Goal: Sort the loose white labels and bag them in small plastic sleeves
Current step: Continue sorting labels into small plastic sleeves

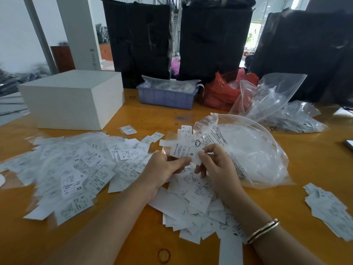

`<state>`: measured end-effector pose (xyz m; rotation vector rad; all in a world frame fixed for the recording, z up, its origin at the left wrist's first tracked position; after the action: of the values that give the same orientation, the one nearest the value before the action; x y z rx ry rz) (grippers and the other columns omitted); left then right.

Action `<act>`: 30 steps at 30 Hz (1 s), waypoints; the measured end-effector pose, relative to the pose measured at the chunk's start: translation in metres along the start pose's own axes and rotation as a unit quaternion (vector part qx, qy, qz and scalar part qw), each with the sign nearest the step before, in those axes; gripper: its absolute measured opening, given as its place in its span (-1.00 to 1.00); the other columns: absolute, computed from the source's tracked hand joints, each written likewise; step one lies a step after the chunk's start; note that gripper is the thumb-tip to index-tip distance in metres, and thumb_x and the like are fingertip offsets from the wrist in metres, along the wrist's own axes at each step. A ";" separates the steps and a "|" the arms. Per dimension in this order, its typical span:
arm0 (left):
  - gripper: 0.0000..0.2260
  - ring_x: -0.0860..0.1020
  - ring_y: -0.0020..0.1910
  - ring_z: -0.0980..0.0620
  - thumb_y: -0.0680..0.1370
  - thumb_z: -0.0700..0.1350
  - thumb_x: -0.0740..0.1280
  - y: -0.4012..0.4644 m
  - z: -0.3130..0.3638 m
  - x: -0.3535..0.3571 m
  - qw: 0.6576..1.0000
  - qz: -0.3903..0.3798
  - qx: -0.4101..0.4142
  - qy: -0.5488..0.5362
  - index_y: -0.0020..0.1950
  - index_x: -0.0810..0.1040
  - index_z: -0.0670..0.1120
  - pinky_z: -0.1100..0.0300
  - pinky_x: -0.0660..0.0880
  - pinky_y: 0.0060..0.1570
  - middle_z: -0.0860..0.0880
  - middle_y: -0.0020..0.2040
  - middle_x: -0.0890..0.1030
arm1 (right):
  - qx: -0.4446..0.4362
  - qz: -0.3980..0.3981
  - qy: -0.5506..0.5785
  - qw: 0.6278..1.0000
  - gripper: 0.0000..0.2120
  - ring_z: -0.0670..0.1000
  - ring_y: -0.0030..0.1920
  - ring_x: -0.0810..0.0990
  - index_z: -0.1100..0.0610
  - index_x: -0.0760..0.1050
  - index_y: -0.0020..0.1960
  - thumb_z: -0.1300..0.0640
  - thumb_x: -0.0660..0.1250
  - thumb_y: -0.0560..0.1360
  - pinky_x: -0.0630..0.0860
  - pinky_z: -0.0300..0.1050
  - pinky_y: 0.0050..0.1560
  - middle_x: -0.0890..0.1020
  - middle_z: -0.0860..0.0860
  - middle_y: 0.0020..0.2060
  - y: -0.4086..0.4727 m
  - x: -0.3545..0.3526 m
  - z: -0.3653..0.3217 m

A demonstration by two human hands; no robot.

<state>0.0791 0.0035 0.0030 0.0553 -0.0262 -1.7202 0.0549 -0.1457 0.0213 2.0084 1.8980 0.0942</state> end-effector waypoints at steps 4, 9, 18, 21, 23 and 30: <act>-0.94 0.64 -0.22 0.16 0.43 0.01 0.47 -0.003 0.001 0.004 0.999 -0.037 -0.007 0.020 -0.15 0.65 0.07 0.34 0.52 -0.25 0.10 -0.22 0.68 | -0.016 0.010 -0.024 1.000 -0.91 -0.08 -0.47 0.53 0.08 0.47 -0.13 0.14 0.29 0.55 0.46 -0.26 -0.44 0.62 0.02 -0.45 0.000 0.000 -0.002; -0.98 0.62 -0.22 0.14 0.49 -0.06 0.40 0.001 0.007 -0.007 0.999 0.008 0.030 -0.019 -0.13 0.63 0.04 0.28 0.53 -0.17 0.08 -0.23 0.68 | -0.005 0.020 -0.003 1.000 -0.91 -0.05 -0.47 0.50 0.08 0.49 -0.14 0.15 0.30 0.54 0.47 -0.15 -0.41 0.61 0.03 -0.48 0.001 -0.006 0.000; -0.79 0.65 -0.21 0.14 0.36 0.01 0.49 0.000 0.002 -0.003 0.999 -0.010 0.015 0.029 -0.06 0.62 0.01 0.30 0.52 -0.21 0.07 -0.20 0.69 | -0.063 -0.022 -0.144 0.987 -0.72 -0.23 -0.46 0.39 -0.20 0.36 0.04 0.10 0.37 0.49 0.35 -0.41 -0.42 0.48 -0.16 -0.46 0.004 0.001 0.000; -0.66 0.64 -0.23 0.13 0.23 0.10 0.48 -0.001 0.004 -0.003 0.999 -0.020 0.013 0.023 -0.07 0.63 0.00 0.32 0.52 -0.24 0.03 -0.22 0.69 | -0.096 -0.026 -0.204 0.974 -0.70 -0.25 -0.37 0.43 -0.24 0.32 0.07 0.02 0.36 0.47 0.40 -0.39 -0.33 0.44 -0.13 -0.40 0.004 0.002 -0.003; -0.64 0.65 -0.19 0.08 0.22 0.11 0.49 -0.001 0.003 0.000 0.999 -0.039 0.007 0.035 -0.05 0.64 0.00 0.28 0.56 -0.22 -0.01 -0.18 0.69 | -0.105 -0.014 -0.226 0.968 -0.78 -0.21 -0.37 0.43 -0.24 0.35 0.04 -0.04 0.32 0.46 0.42 -0.27 -0.37 0.45 -0.10 -0.40 0.004 0.000 -0.003; -0.67 0.64 -0.24 0.12 0.23 0.08 0.50 -0.002 0.004 0.004 0.999 -0.044 0.018 0.014 -0.07 0.64 0.01 0.30 0.56 -0.23 0.03 -0.22 0.69 | -0.175 0.067 -0.312 0.931 -0.96 -0.16 -0.47 0.44 0.01 0.55 -0.06 0.09 0.32 0.51 0.39 -0.28 -0.41 0.44 -0.19 -0.49 0.000 -0.004 -0.017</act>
<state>0.0766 -0.0007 0.0070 0.1093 -0.0342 -1.8075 0.0497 -0.1462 0.0386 1.6575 1.2436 -0.1475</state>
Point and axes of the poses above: each hand's wrist, its own y-axis towards the middle knuckle, its own x-axis out of the palm, z = x × y, the point moved 6 cm from there along y, towards the middle knuckle
